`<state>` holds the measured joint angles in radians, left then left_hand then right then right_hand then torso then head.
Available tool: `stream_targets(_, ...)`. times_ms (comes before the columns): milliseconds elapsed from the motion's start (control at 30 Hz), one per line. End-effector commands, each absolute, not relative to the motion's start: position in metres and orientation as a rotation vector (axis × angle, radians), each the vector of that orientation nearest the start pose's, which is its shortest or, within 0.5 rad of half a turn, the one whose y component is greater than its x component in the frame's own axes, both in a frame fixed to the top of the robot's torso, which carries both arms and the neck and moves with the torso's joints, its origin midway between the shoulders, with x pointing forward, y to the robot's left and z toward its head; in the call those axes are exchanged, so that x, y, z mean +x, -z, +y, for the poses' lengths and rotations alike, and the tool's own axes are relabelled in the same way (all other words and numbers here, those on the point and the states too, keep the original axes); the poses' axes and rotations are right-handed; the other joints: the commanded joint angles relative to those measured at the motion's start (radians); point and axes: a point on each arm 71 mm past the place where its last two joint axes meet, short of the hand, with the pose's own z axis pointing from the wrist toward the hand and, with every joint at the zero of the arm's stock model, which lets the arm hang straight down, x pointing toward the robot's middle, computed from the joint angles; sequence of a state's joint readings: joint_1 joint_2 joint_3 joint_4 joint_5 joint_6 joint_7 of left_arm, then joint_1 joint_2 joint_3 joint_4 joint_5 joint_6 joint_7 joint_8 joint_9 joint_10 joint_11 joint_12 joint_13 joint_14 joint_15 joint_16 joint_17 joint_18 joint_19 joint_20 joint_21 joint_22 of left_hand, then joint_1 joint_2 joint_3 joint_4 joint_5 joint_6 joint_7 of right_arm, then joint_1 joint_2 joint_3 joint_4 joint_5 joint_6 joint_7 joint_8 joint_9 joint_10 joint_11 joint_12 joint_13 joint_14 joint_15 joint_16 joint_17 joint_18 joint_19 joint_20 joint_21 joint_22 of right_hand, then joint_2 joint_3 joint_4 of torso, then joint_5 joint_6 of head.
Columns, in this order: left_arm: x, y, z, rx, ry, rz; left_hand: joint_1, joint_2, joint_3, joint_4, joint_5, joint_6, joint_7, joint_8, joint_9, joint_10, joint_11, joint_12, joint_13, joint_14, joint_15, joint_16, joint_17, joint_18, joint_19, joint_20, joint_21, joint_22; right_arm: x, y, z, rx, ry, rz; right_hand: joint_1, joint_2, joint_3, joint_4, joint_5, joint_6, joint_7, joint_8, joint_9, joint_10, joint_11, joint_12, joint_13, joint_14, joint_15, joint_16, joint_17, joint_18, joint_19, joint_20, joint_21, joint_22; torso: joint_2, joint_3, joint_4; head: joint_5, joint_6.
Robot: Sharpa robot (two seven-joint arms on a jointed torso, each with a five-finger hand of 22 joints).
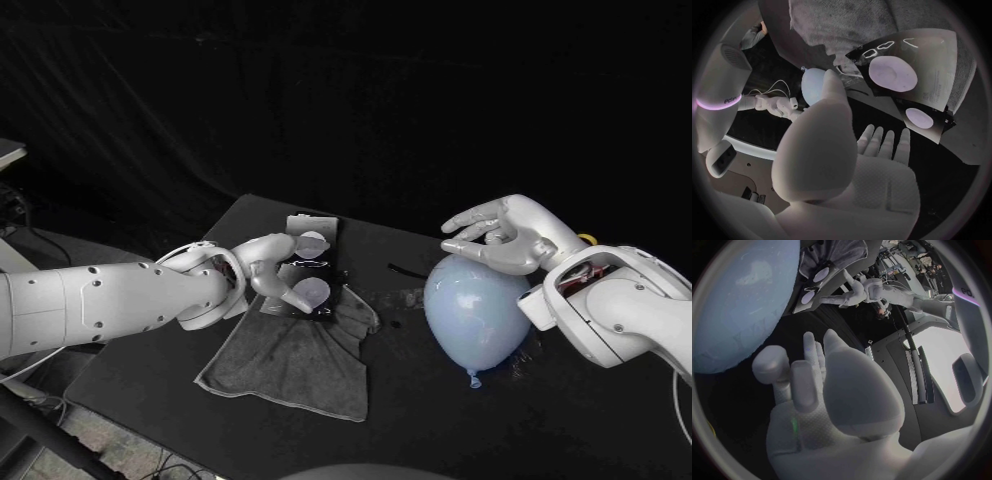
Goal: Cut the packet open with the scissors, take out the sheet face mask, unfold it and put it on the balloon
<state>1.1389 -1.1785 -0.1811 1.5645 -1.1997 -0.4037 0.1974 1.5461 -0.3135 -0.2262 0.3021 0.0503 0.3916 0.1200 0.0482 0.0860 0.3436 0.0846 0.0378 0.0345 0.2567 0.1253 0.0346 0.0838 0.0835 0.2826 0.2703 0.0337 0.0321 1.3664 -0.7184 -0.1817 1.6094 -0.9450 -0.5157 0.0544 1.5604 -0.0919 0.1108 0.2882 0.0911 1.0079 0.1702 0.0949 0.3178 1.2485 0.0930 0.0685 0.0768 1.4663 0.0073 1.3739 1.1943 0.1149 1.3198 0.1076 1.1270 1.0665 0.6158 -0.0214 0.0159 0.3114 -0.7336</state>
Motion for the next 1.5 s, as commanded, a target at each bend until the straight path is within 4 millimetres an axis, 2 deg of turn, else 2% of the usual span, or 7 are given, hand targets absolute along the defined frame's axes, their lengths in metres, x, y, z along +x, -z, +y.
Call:
stream_targets(33,0.416,0.246,0.343,0.048,0.571,1.736,-0.013,0.0,-0.004,-0.001,0.0,-0.012,0.002,-0.003,-0.001,-0.029,0.003,-0.005,-0.001,-0.016,-0.012,-0.004,-0.004,-0.016,-0.017,-0.006,-0.003,0.0,0.472,0.14,-0.121,0.106,-1.094,1.575,-0.007,0.003,0.004,0.0,0.005,-0.007,0.0,-0.002,-0.001,-0.008,0.0,-0.004,0.0,0.045,0.004,0.005,0.001,-0.008,-0.001,0.004,0.002,-0.001,0.0,-0.0004,-0.0009,0.002,-0.001)
stream_targets(233,0.412,0.259,0.342,0.064,0.536,1.775,-0.026,0.0,-0.004,0.0,0.0,-0.012,0.027,-0.002,0.0,-0.04,0.029,-0.004,0.0,-0.02,-0.017,-0.002,-0.004,-0.012,-0.027,-0.012,-0.001,0.001,0.471,0.14,-0.123,0.109,-1.09,1.575,-0.007,0.004,0.007,0.0,0.005,-0.008,0.0,-0.003,-0.001,-0.009,0.0,-0.005,-0.001,0.044,0.004,0.005,-0.002,-0.007,-0.004,0.004,0.001,-0.002,0.001,-0.0018,0.0001,0.0,-0.001)
stream_targets(400,0.41,0.268,0.339,0.074,0.516,1.821,-0.037,-0.001,-0.004,0.0,0.0,-0.011,0.057,0.0,0.001,-0.055,0.057,-0.006,-0.001,-0.026,0.001,-0.002,-0.006,-0.008,-0.028,-0.013,0.0,0.002,0.472,0.14,-0.127,0.114,-1.083,1.574,-0.008,0.005,0.008,0.001,0.005,-0.008,0.001,-0.003,-0.001,-0.01,0.001,-0.005,-0.001,0.043,0.004,0.004,-0.004,-0.007,-0.005,0.004,0.0,-0.003,0.002,-0.0022,0.002,-0.005,-0.004)
stream_targets(667,0.409,0.273,0.339,0.075,0.477,1.866,-0.043,-0.001,-0.005,-0.001,0.0,-0.005,0.089,0.003,0.003,-0.05,0.087,-0.003,0.0,-0.022,0.029,0.0,-0.004,0.002,-0.017,-0.019,0.004,0.005,0.471,0.14,-0.129,0.116,-1.081,1.574,-0.01,0.006,0.01,0.001,0.007,-0.009,0.001,-0.003,-0.001,-0.009,0.001,-0.004,0.0,0.043,0.005,0.006,-0.002,-0.007,-0.007,0.005,0.001,-0.002,0.001,0.0,-0.0008,-0.001,-0.011)
stream_targets(900,0.41,0.276,0.34,0.067,0.451,1.884,-0.023,0.0,-0.001,-0.001,0.001,0.008,0.098,0.007,0.007,-0.035,0.097,-0.001,0.002,-0.007,0.04,0.004,0.0,0.021,0.016,-0.03,0.013,0.011,0.471,0.14,-0.131,0.12,-1.079,1.573,-0.013,0.008,0.014,0.002,0.012,-0.008,0.001,-0.002,-0.001,-0.008,0.001,-0.003,0.0,0.041,0.005,0.007,-0.005,-0.006,-0.011,0.006,0.001,-0.001,0.0,0.0001,-0.0014,-0.001,-0.015)
stream_targets(1200,0.416,0.287,0.334,0.082,0.436,1.915,0.012,0.003,0.058,-0.001,0.002,0.034,0.103,0.014,0.014,-0.003,0.102,0.006,0.006,0.011,0.044,0.009,0.006,0.034,0.027,-0.037,0.017,0.013,0.47,0.14,-0.133,0.122,-1.082,1.577,-0.016,0.01,0.017,0.002,0.016,-0.008,0.0,-0.001,-0.001,-0.006,0.0,-0.003,0.001,0.04,0.005,0.008,-0.003,-0.006,-0.013,0.006,0.001,0.0,0.0,0.0004,-0.0002,-0.003,-0.018)
stream_targets(1500,0.414,0.297,0.33,0.098,0.441,1.937,0.039,0.004,0.071,-0.001,0.002,0.046,0.105,0.019,0.017,0.013,0.102,0.007,0.007,0.021,0.043,0.011,0.008,0.043,0.027,-0.036,0.018,0.014,0.469,0.14,-0.135,0.125,-1.082,1.577,-0.017,0.011,0.022,0.001,0.021,-0.007,-0.001,0.0,0.0,-0.004,-0.001,-0.002,0.002,0.039,0.004,0.009,-0.004,-0.005,-0.016,0.006,0.002,0.002,0.002,-0.0004,-0.0006,-0.007,-0.022)
